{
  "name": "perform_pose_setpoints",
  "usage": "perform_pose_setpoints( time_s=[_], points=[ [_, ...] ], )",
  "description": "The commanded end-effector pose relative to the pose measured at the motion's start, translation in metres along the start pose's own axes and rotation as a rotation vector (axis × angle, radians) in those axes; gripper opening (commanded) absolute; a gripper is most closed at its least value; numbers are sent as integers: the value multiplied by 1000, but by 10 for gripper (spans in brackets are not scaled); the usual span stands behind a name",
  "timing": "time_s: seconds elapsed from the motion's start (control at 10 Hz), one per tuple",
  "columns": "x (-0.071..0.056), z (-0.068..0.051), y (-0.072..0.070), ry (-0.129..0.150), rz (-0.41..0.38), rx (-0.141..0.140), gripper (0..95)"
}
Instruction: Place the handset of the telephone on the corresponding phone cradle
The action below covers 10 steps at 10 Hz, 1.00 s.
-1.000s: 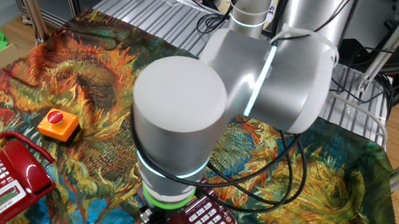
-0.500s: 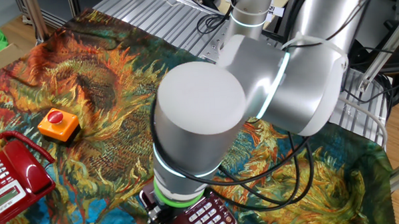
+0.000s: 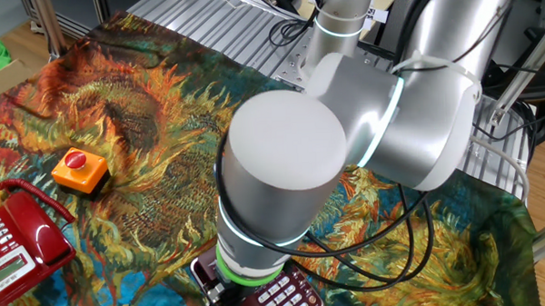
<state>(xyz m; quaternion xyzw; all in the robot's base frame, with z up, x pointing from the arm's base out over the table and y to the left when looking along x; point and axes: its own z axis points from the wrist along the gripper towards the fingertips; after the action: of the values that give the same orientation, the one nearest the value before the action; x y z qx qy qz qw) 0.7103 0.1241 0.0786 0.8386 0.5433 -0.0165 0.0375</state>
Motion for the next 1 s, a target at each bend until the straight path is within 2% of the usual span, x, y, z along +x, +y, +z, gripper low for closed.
perform_pose_setpoints(
  time_s=[0.1,0.3,0.8,0.9,1.0],
  points=[
    [1,2,0,-1,-7,1,0],
    [1,3,0,-3,-10,3,380],
    [1,5,0,-12,-17,5,380],
    [1,5,0,-13,-13,6,570],
    [1,5,0,-14,-8,6,570]
  ],
)
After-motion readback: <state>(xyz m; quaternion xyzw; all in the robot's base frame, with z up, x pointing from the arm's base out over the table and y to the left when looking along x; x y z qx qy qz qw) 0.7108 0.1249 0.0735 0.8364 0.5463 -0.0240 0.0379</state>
